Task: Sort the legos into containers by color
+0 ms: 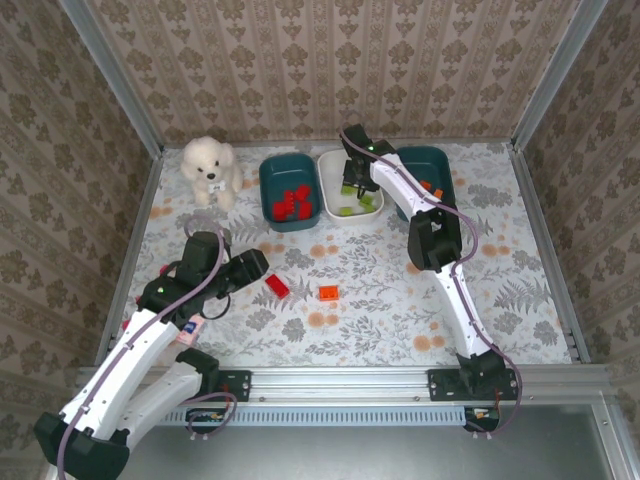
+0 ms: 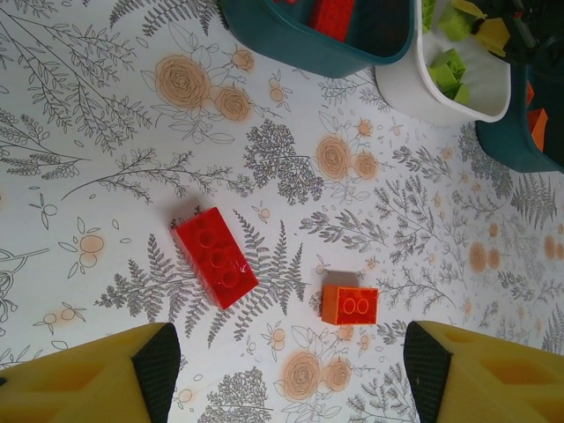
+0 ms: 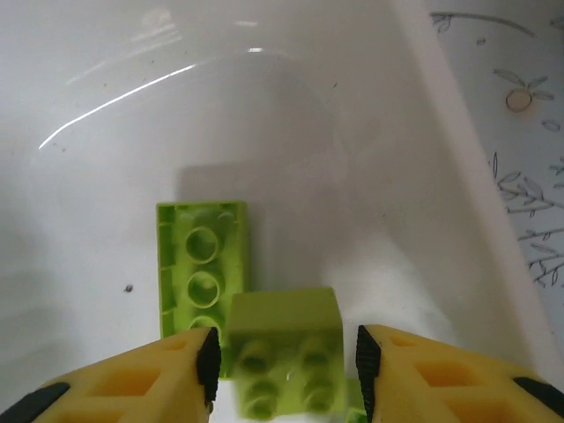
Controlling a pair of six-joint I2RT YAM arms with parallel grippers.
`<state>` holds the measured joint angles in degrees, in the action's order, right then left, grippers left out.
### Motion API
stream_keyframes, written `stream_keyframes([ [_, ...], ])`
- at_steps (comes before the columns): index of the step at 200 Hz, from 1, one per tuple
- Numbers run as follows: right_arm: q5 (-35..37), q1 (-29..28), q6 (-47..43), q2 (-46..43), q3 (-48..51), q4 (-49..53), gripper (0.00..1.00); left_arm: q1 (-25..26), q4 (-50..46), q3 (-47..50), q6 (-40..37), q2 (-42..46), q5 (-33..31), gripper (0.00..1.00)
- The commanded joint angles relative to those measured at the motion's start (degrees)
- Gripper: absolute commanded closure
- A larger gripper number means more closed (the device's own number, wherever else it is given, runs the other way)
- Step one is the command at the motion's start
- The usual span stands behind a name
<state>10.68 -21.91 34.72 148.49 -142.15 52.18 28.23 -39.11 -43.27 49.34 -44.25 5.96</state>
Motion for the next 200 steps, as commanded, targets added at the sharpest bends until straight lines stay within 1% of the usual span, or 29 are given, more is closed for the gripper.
stream_keyframes([
  [1, -1.3, 0.3, 0.8, 0.6, -1.9, 3.7, 0.46, 0.5, -1.8, -2.0, 0.8, -0.4, -0.9, 0.29],
  [13, -1.4, 0.2, 0.9, -0.2, -2.0, 3.9, 0.42, 0.5, -2.7, -2.1, 1.2, -0.8, -1.2, 0.29],
  [25, -1.3, 0.3, 1.0, -1.5, -2.3, 4.3, 0.41, 0.5, -4.4, -2.5, 2.3, -1.5, -2.2, 0.28],
  [33, -1.4, 0.2, 1.0, -2.8, -2.3, 4.1, 0.40, 0.5, -5.6, -2.7, 3.1, -2.1, -2.6, 0.25],
  [56, -1.9, -0.4, -0.6, -7.7, -2.2, 3.0, 0.40, 0.5, -8.3, -3.2, 6.1, -5.6, -3.0, 0.20],
  [66, -2.0, -1.3, -2.6, -11.2, -0.7, 1.8, 0.40, 0.6, -8.8, -3.1, 7.9, -7.3, -3.0, 0.19],
  [77, -2.4, -2.7, -5.2, -16.1, 3.5, -0.8, 0.40, 0.7, -8.6, -2.7, 10.4, -9.0, -3.0, 0.18],
  [89, -3.4, -4.6, -7.9, -22.9, 11.8, -5.7, 0.40, 0.8, -6.9, -1.9, 13.0, -10.6, -2.9, 0.17],
  [111, -6.8, -9.0, -11.8, -37.5, 32.4, -17.2, 0.38, 1.2, -2.6, -0.3, 17.1, -14.5, -2.8, 0.17],
  [133, -12.3, -12.6, -11.3, -51.0, 52.4, -27.0, 0.38, 2.1, -1.4, -1.8, 18.8, -21.1, -3.9, 0.17],
  [161, -21.2, -16.5, -9.5, -65.3, 73.3, -36.6, 0.35, 3.9, -0.3, -4.9, 20.5, -30.3, -4.8, 0.19],
  [171, -24.3, -17.5, -8.2, -70.7, 80.1, -40.9, 0.34, 4.4, -0.2, -6.2, 20.9, -33.2, -5.1, 0.20],
  [181, -26.0, -18.5, -6.8, -75.2, 86.0, -44.0, 0.32, 4.8, 0.2, -7.6, 20.5, -36.1, -5.4, 0.21],
  [190, -26.1, -19.2, -5.8, -78.2, 89.2, -44.0, 0.30, 5.4, 0.2, -8.9, 20.0, -38.6, -6.0, 0.22],
  [200, -26.7, -19.7, -5.1, -80.8, 91.3, -41.3, 0.30, 5.9, 0.2, -10.2, 19.7, -41.0, -6.6, 0.23],
])
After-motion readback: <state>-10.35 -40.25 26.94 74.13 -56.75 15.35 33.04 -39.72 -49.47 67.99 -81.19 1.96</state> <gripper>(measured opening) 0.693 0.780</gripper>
